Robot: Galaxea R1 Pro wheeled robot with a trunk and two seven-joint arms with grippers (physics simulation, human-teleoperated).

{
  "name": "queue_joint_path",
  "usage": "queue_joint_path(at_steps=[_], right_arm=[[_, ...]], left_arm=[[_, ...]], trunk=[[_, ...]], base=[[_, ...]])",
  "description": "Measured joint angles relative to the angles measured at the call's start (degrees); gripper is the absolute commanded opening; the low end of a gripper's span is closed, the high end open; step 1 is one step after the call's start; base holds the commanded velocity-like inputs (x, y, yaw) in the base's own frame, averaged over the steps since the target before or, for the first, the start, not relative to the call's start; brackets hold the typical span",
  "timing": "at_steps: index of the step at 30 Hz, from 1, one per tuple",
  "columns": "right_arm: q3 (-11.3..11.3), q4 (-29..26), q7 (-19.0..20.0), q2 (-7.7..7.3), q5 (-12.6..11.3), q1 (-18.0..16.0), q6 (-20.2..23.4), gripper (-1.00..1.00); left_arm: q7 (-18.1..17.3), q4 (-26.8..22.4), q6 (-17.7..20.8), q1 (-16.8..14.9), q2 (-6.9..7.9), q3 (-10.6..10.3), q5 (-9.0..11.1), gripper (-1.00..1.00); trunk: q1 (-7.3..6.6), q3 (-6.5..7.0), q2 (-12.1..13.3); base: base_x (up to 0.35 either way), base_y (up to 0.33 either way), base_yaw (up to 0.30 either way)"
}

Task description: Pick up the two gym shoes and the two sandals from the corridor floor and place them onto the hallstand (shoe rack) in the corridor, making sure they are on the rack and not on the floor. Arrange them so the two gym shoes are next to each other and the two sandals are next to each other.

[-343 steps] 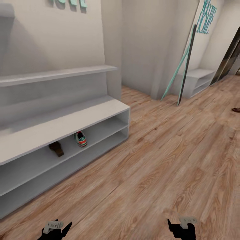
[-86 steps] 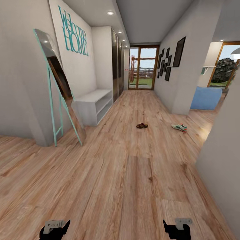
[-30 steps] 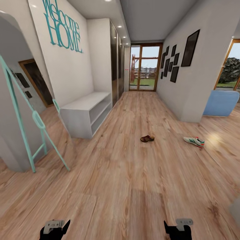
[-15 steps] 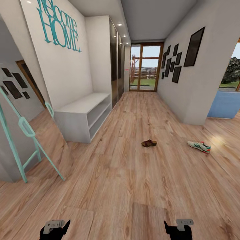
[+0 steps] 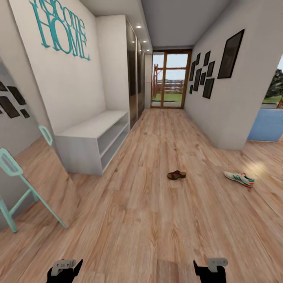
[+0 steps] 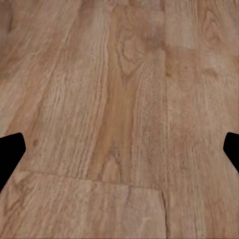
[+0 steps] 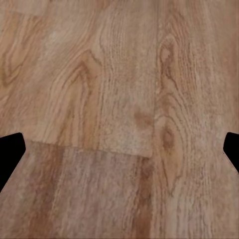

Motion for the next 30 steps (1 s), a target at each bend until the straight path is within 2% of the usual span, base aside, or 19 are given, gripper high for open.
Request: queue_joint_path(at_steps=[15,30], right_arm=[[0.0,0.0,0.0,0.00,0.0,0.0,0.0,1.00],[0.0,0.0,0.0,0.08,0.0,0.0,0.0,1.00]], left_arm=[[0.0,0.0,0.0,0.0,0.00,0.0,0.0,1.00],[0.0,0.0,0.0,0.0,0.00,-0.1,0.0,1.00]], trunk=[[0.00,0.46,0.0],[0.00,0.56,0.0]], base=[[0.338,-0.041,-0.212],[0.332,-0.096,-0.036]])
